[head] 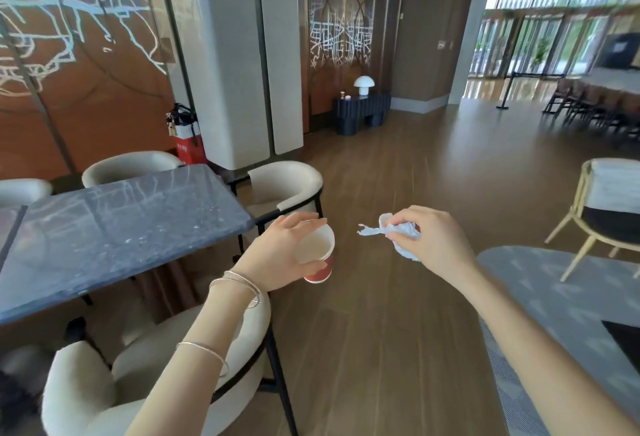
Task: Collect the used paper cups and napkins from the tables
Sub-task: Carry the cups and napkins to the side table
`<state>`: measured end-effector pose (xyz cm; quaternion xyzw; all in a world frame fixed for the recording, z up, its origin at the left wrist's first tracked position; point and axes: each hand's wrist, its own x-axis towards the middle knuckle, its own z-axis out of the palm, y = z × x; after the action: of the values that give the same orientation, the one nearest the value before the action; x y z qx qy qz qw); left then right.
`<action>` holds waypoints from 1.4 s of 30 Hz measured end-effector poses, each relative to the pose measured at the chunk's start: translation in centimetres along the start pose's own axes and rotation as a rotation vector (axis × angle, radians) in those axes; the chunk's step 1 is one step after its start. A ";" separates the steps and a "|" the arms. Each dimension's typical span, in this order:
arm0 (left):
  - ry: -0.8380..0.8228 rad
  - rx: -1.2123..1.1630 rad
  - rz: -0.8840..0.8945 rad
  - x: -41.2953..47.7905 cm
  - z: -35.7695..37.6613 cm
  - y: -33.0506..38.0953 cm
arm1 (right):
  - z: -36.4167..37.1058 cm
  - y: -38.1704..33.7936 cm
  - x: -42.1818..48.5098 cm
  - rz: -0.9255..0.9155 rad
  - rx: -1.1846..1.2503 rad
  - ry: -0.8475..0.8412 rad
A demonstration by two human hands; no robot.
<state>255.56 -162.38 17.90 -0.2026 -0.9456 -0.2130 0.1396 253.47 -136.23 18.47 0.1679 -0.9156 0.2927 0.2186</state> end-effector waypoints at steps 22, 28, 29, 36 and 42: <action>-0.004 0.047 -0.032 39.7 9.1 -14.3 | 9.1 22.4 36.0 0.003 0.054 -0.016; -0.024 0.053 0.004 48.1 13.1 -16.6 | 11.9 28.8 42.0 0.011 0.047 -0.042; -0.036 0.050 0.009 49.5 14.0 -17.1 | 12.4 30.1 42.7 0.023 0.045 -0.048; -0.096 0.011 0.035 61.5 20.2 -21.3 | 15.7 39.0 50.8 0.076 0.027 -0.108; -0.080 0.009 0.037 75.8 22.0 -24.3 | 15.3 44.6 62.8 0.101 -0.017 -0.117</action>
<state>174.29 -147.79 16.87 -0.2278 -0.9474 -0.1981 0.1066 176.13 -122.38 17.90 0.1364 -0.9365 0.2855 0.1511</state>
